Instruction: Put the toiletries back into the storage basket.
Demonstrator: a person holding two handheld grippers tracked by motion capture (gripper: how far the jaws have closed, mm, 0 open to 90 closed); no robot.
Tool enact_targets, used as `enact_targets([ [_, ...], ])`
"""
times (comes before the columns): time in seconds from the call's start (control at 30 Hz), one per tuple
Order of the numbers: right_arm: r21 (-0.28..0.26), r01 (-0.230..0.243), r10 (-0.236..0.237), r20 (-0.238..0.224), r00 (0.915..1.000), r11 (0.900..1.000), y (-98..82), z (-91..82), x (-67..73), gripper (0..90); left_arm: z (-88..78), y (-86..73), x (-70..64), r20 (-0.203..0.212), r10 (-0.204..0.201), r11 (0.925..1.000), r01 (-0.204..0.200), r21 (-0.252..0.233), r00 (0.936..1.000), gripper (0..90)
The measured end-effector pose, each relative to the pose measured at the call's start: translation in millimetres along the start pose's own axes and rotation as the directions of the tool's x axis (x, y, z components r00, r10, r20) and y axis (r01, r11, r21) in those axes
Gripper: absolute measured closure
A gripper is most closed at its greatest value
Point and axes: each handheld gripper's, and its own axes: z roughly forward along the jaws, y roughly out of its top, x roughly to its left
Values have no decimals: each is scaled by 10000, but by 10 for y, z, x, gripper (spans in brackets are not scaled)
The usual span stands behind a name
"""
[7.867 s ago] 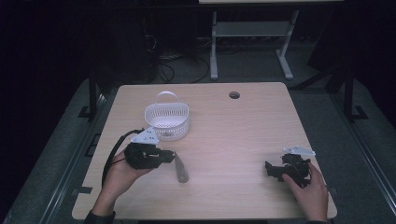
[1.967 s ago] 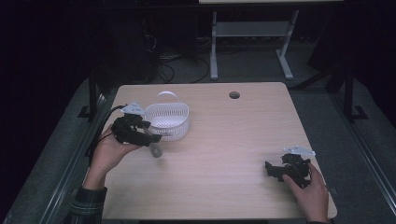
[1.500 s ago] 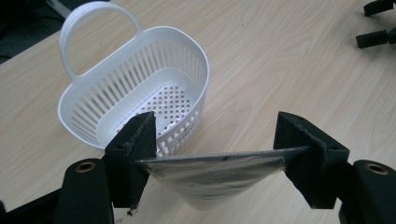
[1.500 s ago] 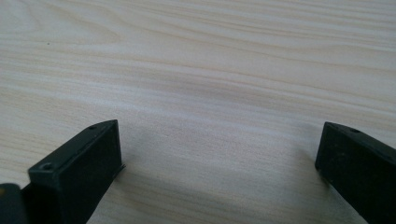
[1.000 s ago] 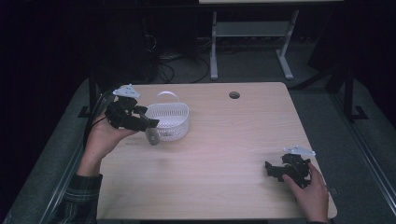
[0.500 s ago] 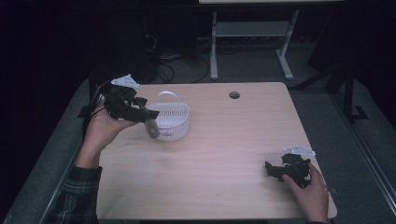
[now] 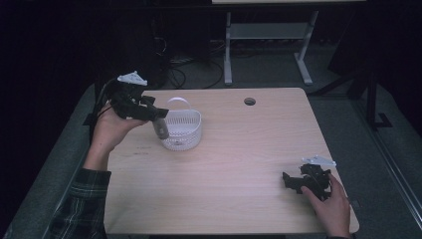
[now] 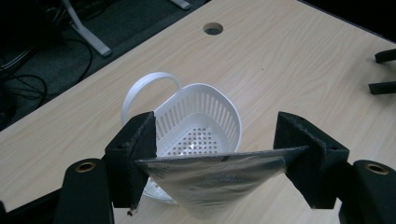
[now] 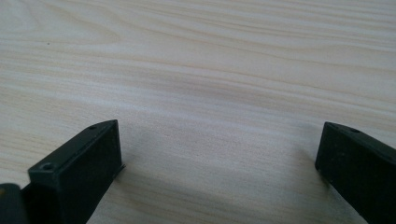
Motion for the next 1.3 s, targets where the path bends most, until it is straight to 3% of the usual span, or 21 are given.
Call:
enact_targets([
  [0.37, -8, -2, 2, -8, 10000, 10000, 0, 1, 0, 0, 84, 52, 91, -131, -179, 9994, 175, -302, 9998, 298],
  [1.0, -4, -4, 4, -9, 10000, 10000, 0, 1, 0, 0, 345, 35, 129, -461, -118, 9999, 115, -60, 9989, 297],
  [1.3, -6, -10, 10, 0, 10000, 10000, 0, 2, 1, 0, 461, -42, 150, -530, -341, 9994, 341, -2, 9980, 298],
])
